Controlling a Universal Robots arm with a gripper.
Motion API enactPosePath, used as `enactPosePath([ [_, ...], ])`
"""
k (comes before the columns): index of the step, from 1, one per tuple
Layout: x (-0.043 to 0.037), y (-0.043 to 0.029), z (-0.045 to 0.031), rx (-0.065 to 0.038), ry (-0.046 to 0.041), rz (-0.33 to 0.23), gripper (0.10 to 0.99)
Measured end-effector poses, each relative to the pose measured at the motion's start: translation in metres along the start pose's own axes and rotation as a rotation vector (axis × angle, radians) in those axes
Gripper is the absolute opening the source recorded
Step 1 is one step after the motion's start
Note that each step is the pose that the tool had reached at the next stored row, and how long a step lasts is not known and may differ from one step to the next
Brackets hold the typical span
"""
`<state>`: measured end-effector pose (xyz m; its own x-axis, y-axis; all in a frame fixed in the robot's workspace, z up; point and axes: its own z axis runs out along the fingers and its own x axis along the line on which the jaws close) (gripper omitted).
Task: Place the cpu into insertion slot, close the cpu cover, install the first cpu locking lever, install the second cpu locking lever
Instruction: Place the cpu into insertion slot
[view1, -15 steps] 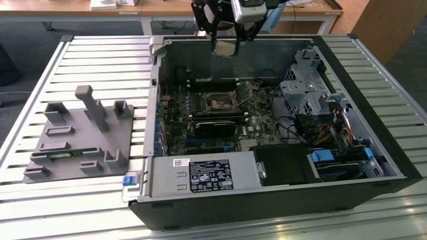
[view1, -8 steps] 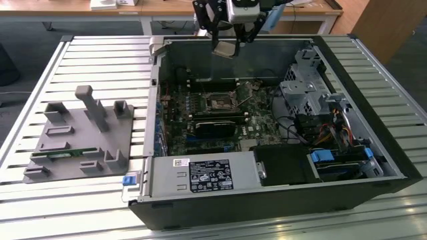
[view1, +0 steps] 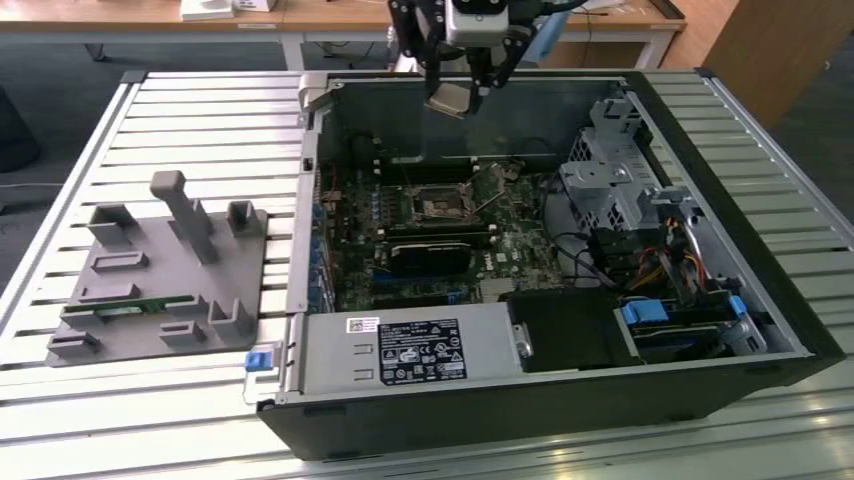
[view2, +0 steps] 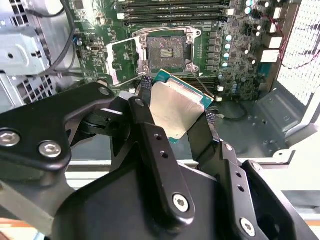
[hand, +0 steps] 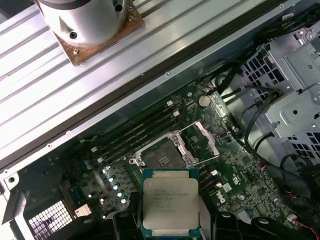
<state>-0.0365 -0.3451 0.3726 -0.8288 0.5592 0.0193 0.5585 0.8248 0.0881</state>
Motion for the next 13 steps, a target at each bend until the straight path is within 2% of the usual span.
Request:
enactPosePath([
  [13,0.0,-0.0001,0.0009,-0.003,-0.0138,0.156,0.537],
])
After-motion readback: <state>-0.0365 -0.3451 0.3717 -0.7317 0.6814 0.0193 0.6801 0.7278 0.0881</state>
